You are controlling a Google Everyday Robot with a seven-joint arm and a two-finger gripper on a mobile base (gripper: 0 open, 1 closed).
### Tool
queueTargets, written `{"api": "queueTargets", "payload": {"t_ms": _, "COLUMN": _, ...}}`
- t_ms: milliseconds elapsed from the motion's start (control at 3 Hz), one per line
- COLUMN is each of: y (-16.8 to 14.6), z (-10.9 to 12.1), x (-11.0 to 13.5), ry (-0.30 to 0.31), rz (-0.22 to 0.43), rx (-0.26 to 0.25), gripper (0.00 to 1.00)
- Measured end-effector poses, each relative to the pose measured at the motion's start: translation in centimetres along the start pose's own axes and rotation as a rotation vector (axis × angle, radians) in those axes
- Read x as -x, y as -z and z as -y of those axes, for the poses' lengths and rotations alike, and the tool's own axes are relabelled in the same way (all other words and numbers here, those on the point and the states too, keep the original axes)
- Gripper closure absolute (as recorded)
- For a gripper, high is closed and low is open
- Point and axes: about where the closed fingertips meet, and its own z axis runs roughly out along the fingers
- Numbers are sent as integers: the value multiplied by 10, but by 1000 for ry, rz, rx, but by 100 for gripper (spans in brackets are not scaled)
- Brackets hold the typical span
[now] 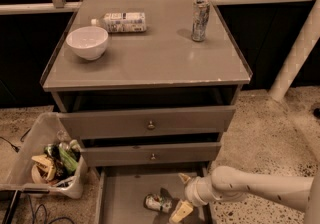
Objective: Pick 7up can from bottom drawer and place on counter
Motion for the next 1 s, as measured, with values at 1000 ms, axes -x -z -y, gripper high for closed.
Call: {"api": "queueTargets", "payload": {"t_ms": 1000, "y": -109, "z": -11, "x": -30, "ry": 4, "rz": 105, "rx": 15, "gripper": 0}}
